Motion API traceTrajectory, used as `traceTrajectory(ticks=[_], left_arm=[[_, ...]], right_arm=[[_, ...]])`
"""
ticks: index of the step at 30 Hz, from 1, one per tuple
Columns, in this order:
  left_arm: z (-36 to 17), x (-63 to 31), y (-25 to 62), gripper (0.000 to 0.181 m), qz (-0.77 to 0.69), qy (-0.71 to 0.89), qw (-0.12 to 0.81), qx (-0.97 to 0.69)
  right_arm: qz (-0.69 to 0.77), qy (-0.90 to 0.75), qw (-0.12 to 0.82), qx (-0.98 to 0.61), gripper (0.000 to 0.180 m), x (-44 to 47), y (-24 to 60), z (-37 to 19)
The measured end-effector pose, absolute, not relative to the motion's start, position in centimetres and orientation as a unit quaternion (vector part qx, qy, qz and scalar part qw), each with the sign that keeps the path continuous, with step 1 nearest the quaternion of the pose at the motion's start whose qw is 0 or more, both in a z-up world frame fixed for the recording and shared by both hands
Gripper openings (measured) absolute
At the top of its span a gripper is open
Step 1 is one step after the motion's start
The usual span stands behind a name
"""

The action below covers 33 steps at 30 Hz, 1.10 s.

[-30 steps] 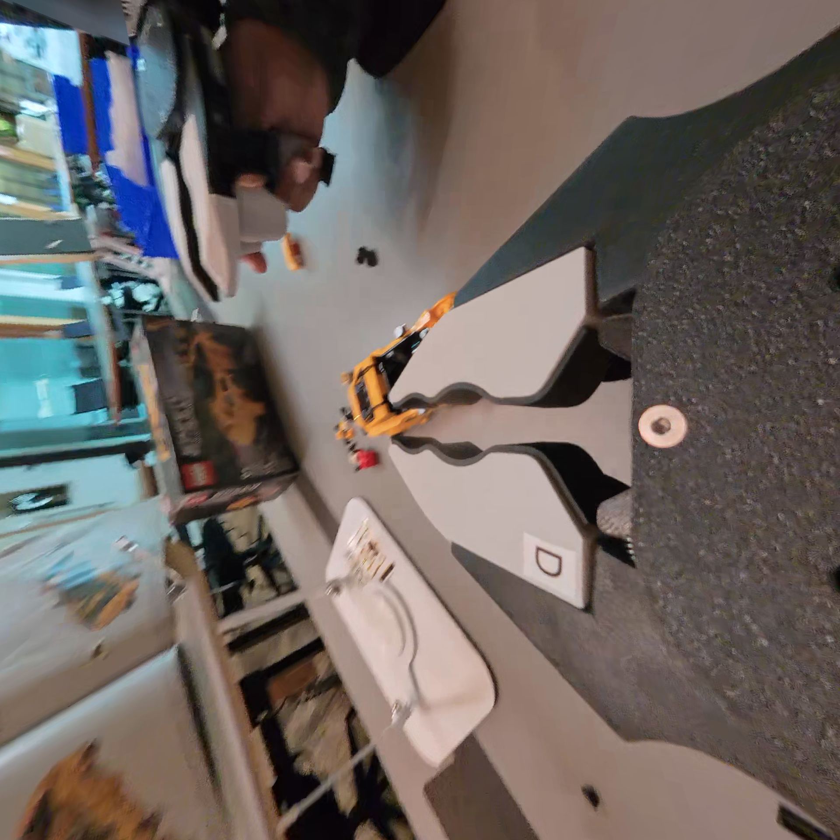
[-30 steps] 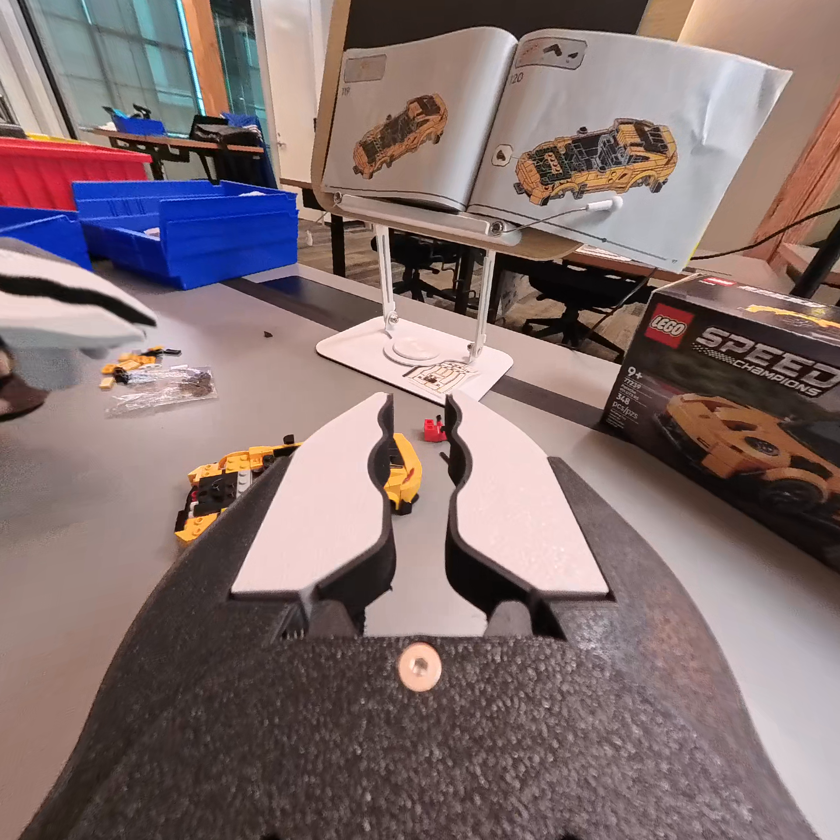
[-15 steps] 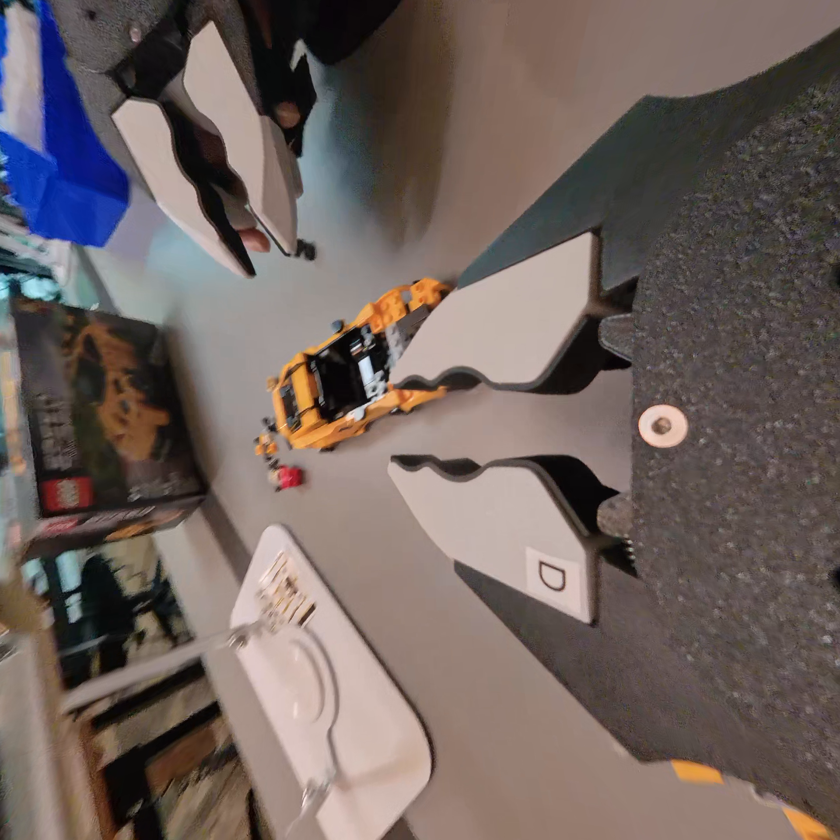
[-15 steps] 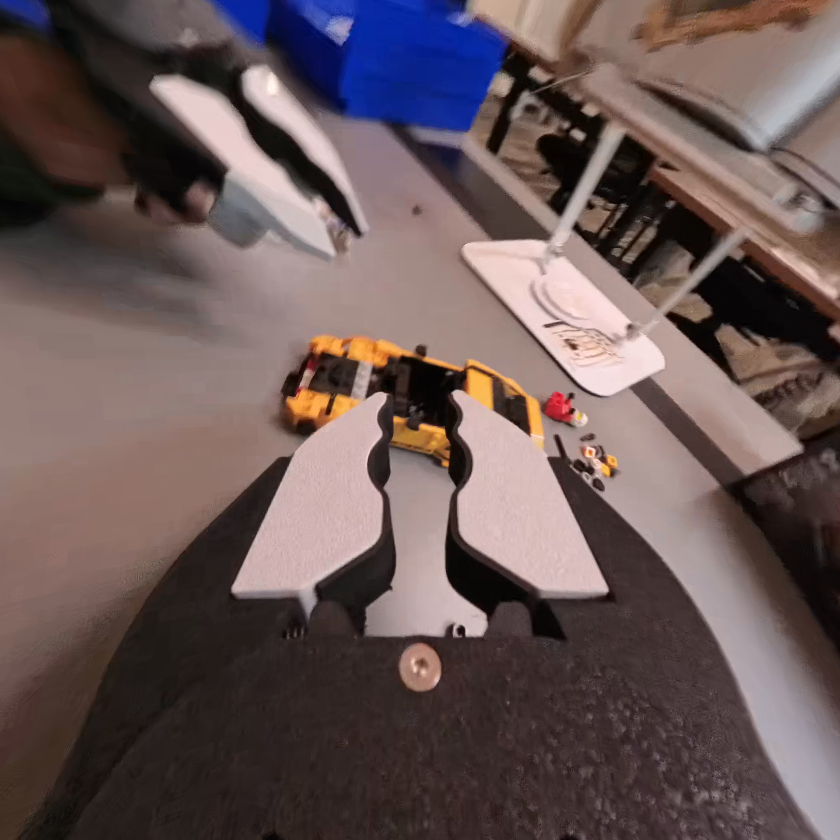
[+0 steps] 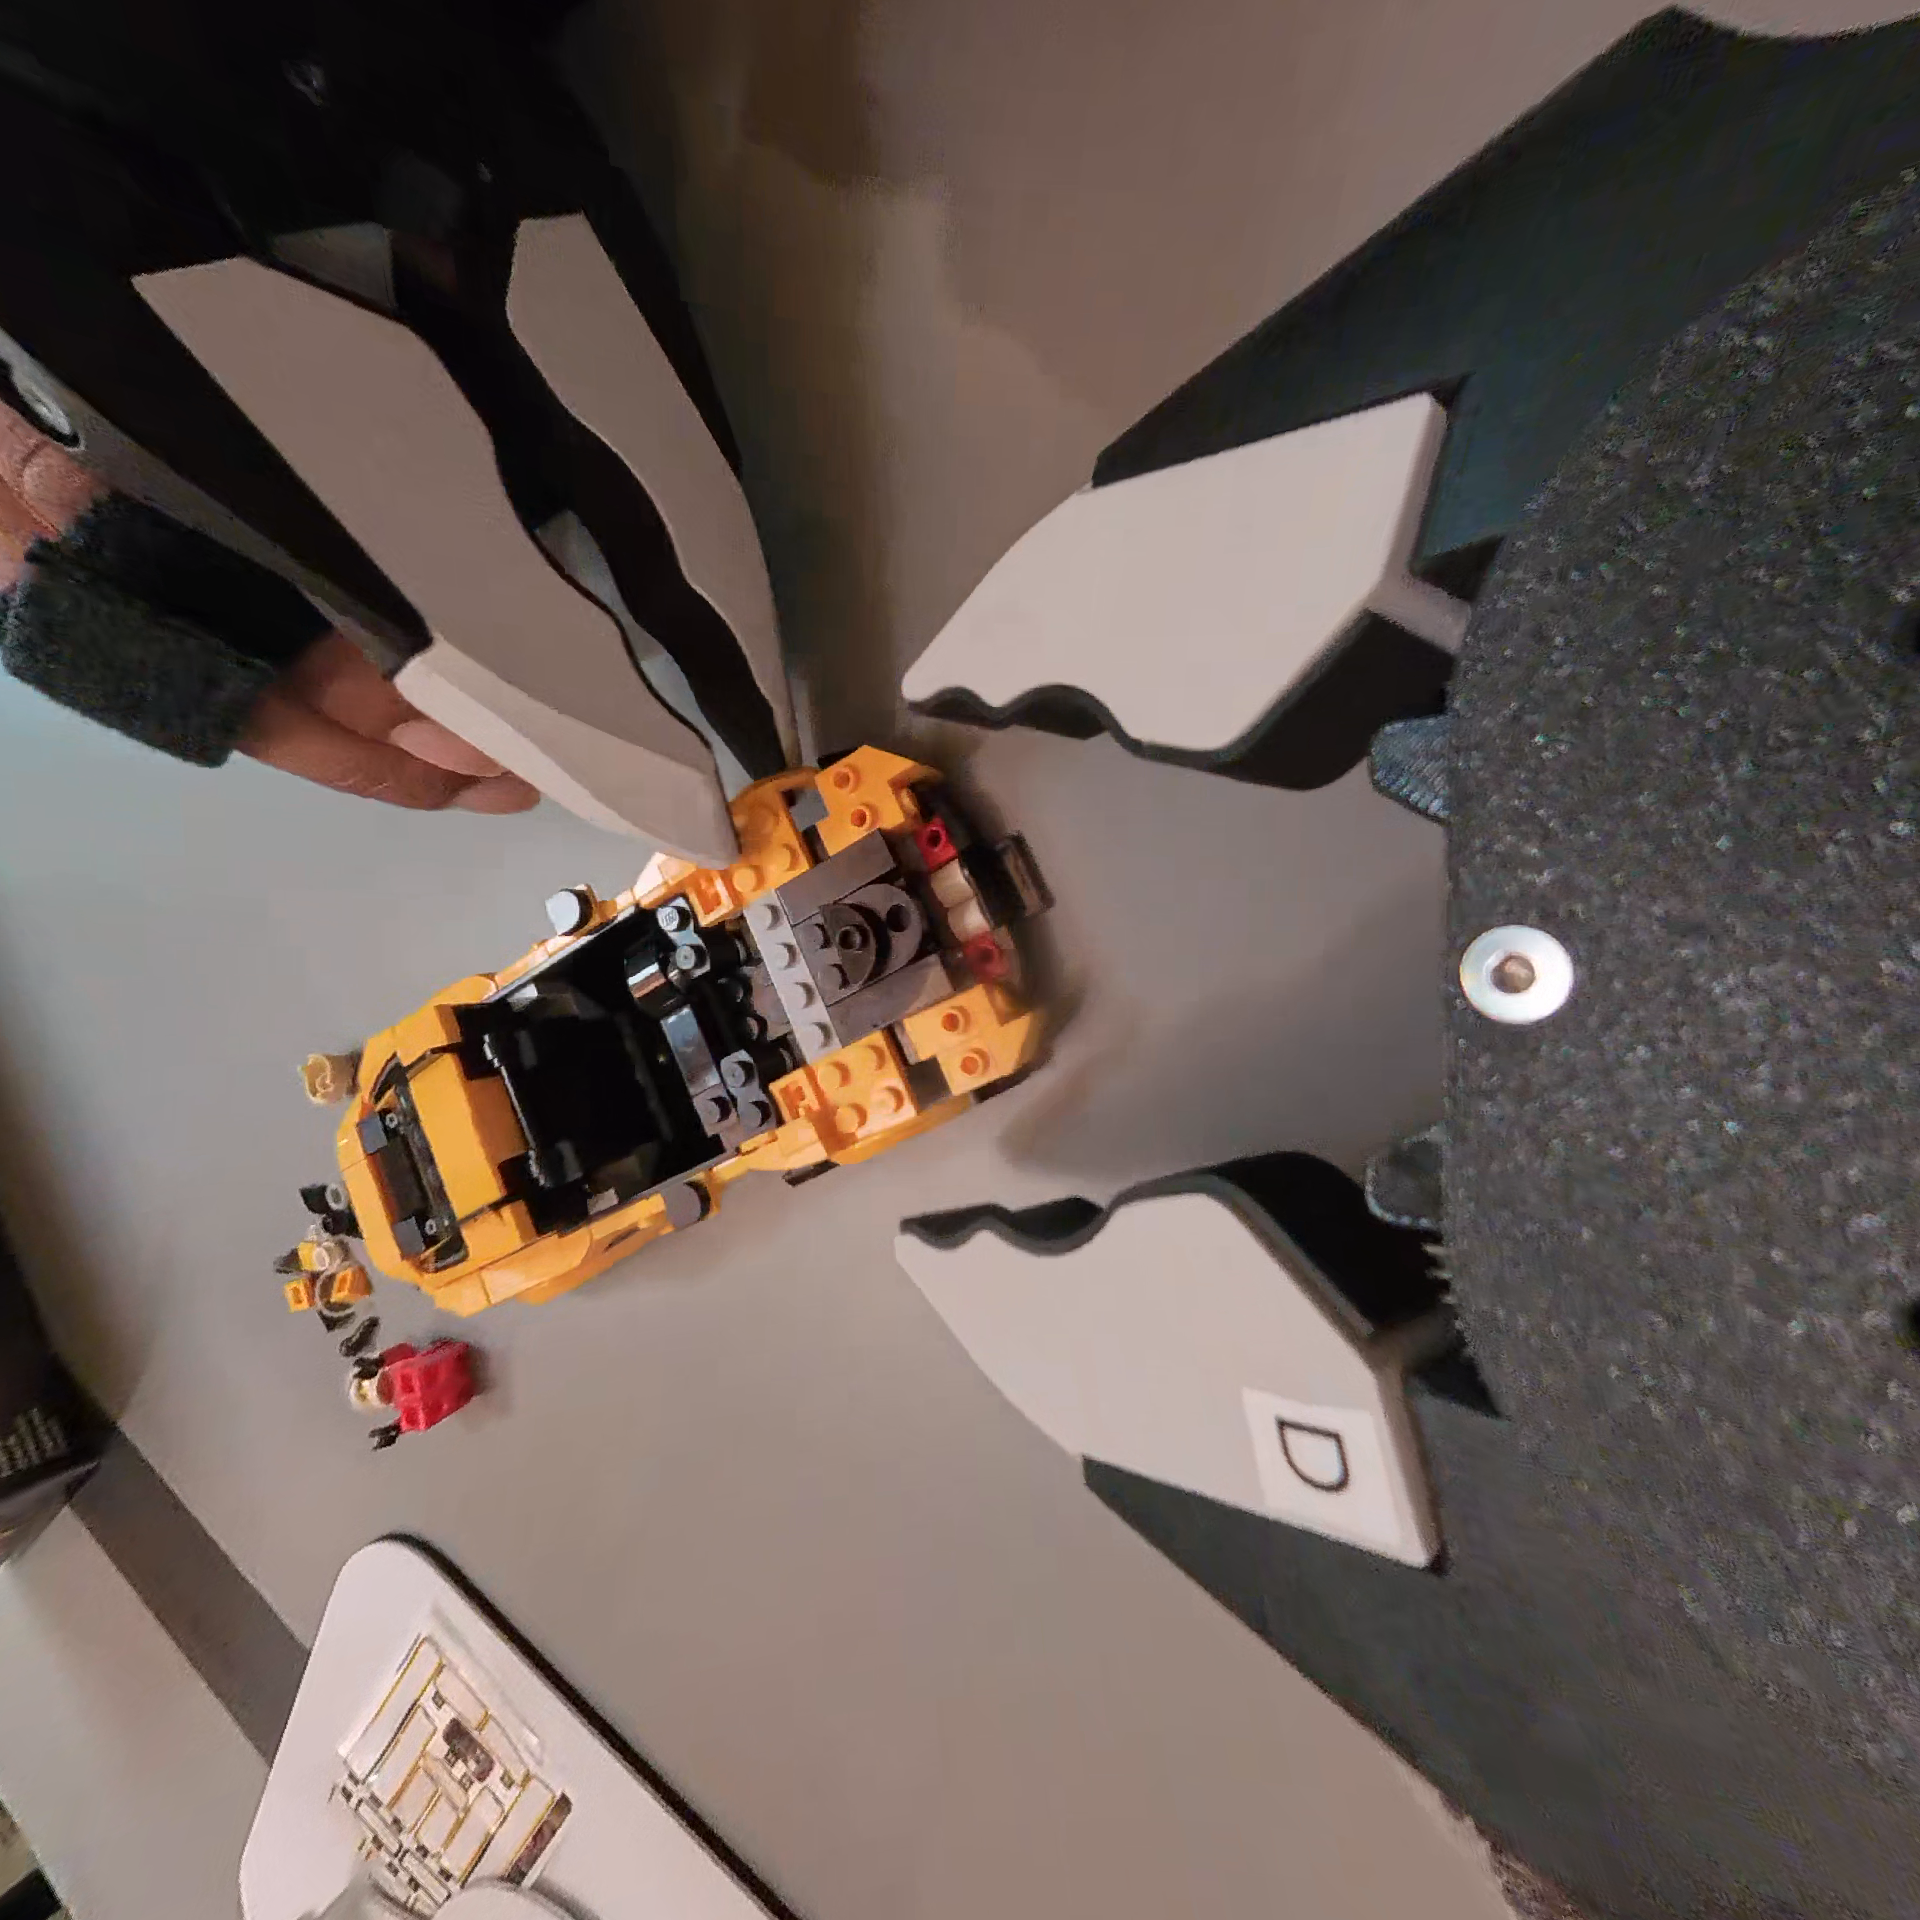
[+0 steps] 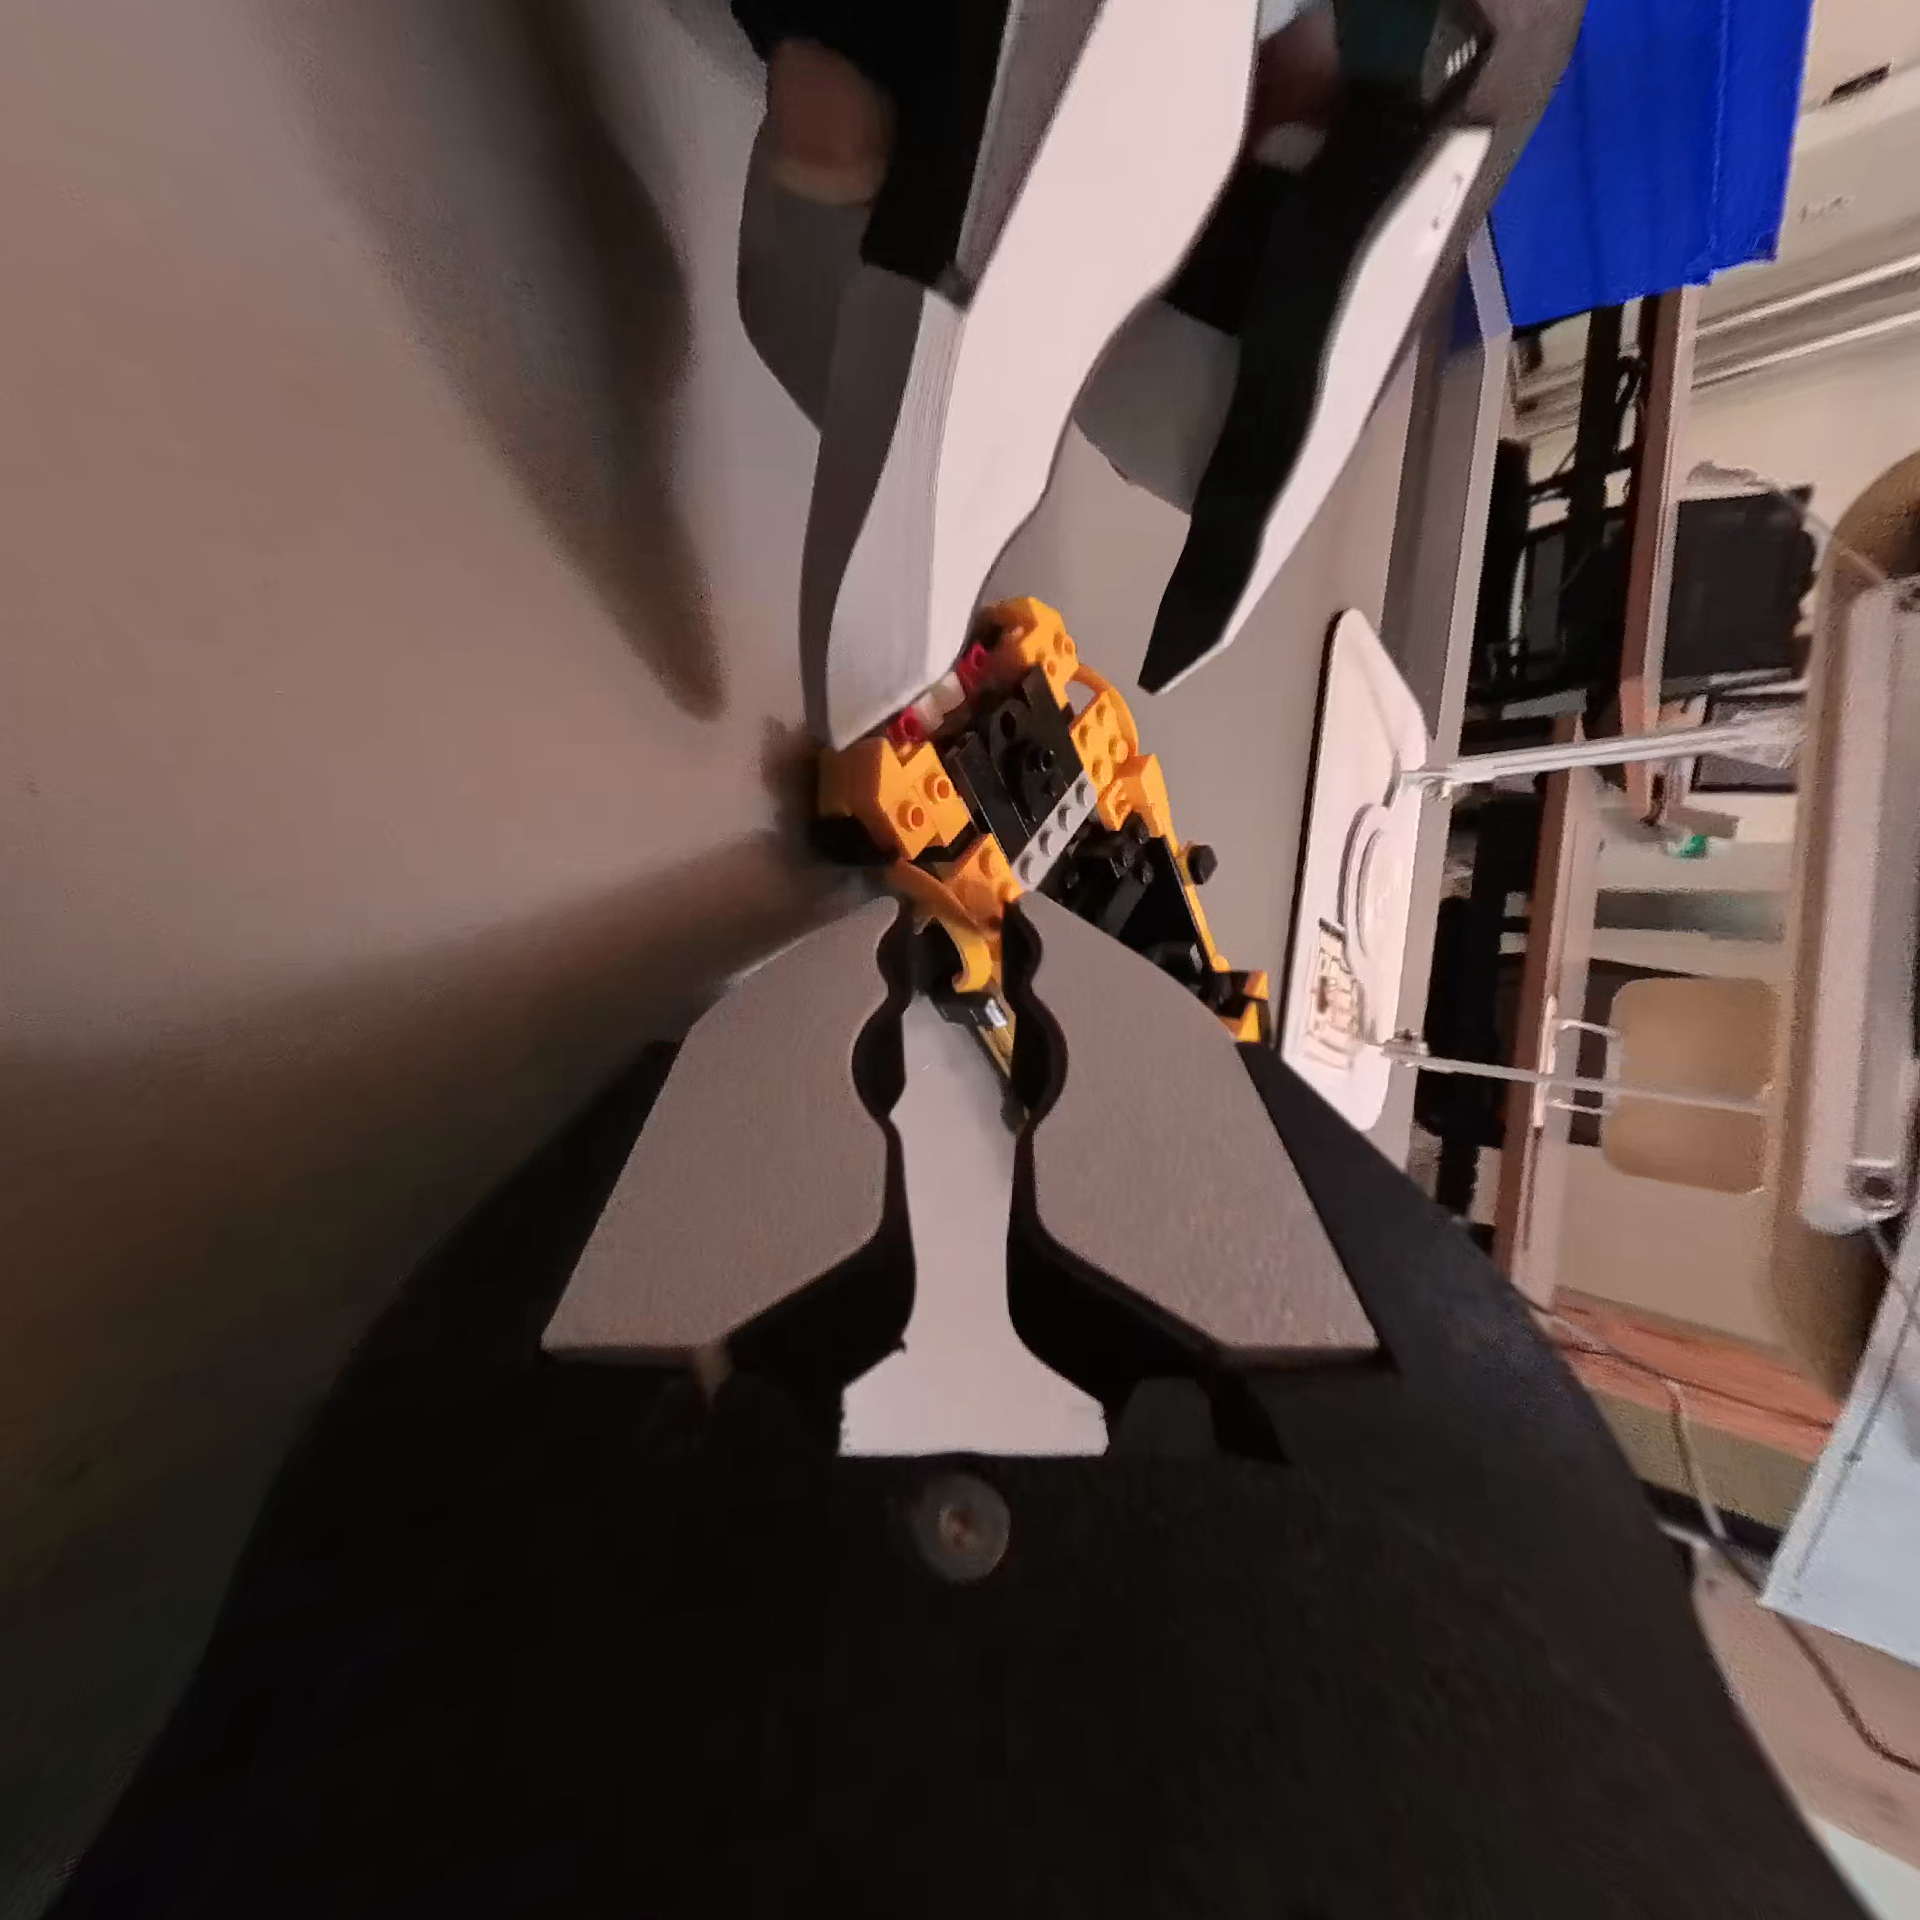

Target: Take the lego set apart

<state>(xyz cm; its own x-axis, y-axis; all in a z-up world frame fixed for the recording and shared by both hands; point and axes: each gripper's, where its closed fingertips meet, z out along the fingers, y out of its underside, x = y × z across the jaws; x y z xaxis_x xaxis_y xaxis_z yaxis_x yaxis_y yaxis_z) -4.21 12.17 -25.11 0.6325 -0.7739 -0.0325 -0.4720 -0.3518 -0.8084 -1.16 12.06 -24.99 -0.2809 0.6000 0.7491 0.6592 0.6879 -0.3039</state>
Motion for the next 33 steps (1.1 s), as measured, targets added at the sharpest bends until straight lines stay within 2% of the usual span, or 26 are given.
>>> traceTrajectory(ticks=[3, 6, 7, 11, 16, 26, 33], left_arm=[[-25.8, -3.7, 12.5, 0.091, -0.176, 0.387, 0.397, -0.813], [-26.7, -3.6, 12.6, 0.086, -0.166, 0.389, 0.375, -0.825], [-26.6, -3.8, 12.8, 0.08, -0.161, 0.387, 0.376, -0.826], [-26.6, -3.9, 12.6, 0.079, -0.169, 0.385, 0.371, -0.828], [-26.8, -3.8, 12.4, 0.079, -0.153, 0.4, 0.371, -0.824], [-26.9, -3.8, 12.1, 0.079, -0.148, 0.404, 0.359, -0.828], [-26.9, -3.6, 11.8, 0.079, -0.151, 0.41, 0.358, -0.825]], right_arm=[[-0.058, -0.809, 0.463, -0.357, 0.012, -1.6, 12.2, -24.9], [-0.081, -0.814, 0.475, -0.324, 0.009, -1.9, 12.2, -24.8], [-0.077, -0.815, 0.475, -0.322, 0.009, -2.0, 12.1, -24.8], [-0.037, -0.813, 0.464, -0.351, 0.008, -2.0, 12.0, -24.7], [-0.002, -0.835, 0.402, -0.376, 0.009, -1.7, 11.7, -24.9], [-0.026, -0.902, 0.279, -0.328, 0.008, -1.6, 11.4, -24.9], [0.027, -0.865, 0.338, -0.369, 0.008, -1.5, 11.1, -24.8]])
